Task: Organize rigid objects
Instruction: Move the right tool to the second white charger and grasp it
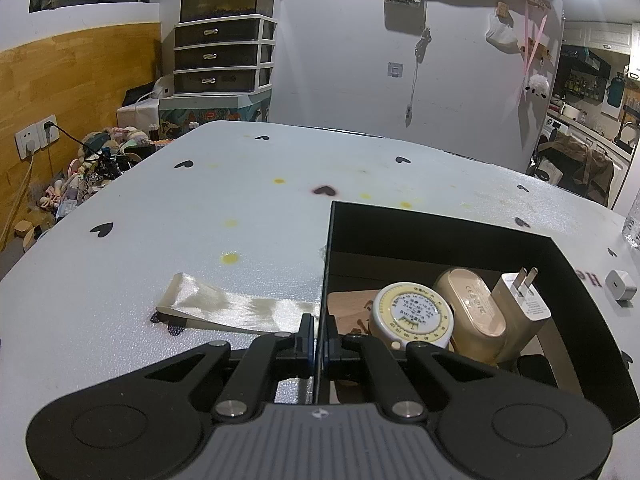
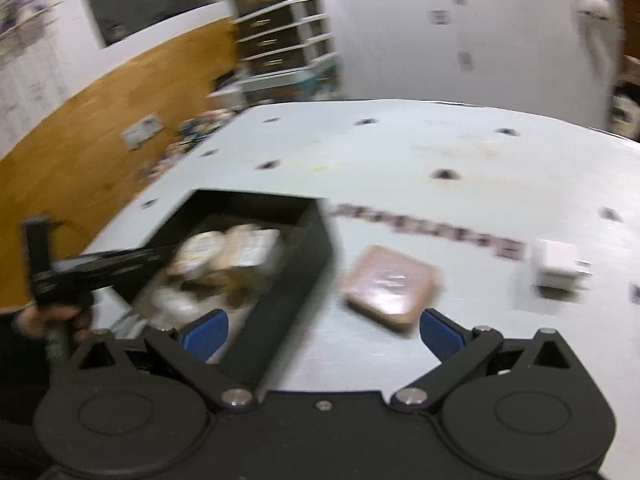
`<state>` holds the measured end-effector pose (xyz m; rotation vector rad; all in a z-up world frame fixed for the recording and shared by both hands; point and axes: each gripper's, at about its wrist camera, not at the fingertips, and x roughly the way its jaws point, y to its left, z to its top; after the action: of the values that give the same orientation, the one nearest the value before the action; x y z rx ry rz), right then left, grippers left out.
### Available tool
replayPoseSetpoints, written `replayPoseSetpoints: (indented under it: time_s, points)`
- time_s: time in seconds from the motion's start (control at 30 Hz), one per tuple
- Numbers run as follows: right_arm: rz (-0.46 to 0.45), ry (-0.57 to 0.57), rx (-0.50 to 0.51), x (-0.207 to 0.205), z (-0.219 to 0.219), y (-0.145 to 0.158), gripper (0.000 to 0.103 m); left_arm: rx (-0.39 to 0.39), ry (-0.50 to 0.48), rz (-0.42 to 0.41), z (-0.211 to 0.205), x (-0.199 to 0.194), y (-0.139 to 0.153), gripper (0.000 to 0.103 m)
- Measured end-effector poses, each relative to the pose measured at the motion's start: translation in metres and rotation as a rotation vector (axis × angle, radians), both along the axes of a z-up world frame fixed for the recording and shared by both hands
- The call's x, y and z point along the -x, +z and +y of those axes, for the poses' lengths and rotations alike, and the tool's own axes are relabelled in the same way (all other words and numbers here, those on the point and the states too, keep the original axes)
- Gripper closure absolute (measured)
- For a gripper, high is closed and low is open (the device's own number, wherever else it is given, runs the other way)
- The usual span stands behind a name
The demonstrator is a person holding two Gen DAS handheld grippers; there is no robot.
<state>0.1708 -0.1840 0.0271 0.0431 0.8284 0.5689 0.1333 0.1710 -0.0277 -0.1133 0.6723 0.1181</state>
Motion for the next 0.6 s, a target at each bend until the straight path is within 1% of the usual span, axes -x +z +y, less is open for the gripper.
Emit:
replayPoseSetpoints:
  time_s: [0.17,0.4,0.5,0.6]
  points:
    - [-0.005,-0.127,0.045,-0.021,-0.034,-0.014,0.000,0.000,0.000,0.000,0.000,0.000,0.000,0.100]
    - [-0.019,-0.312,0.119,-0.063,-0.073,-0.040,0.000,0.000,0.000,0.000,0.000,0.000,0.000,0.100]
    - [-0.032,-0.365,0.136,-0.080,-0.086,-0.048,0.001,0.000,0.000,0.001,0.000,0.000,0.000,0.100]
    - [-0.024,-0.391,0.142,-0.097,-0.093,-0.055,0.001,-0.001,0.000,0.001,0.000,0.000,0.000,0.100]
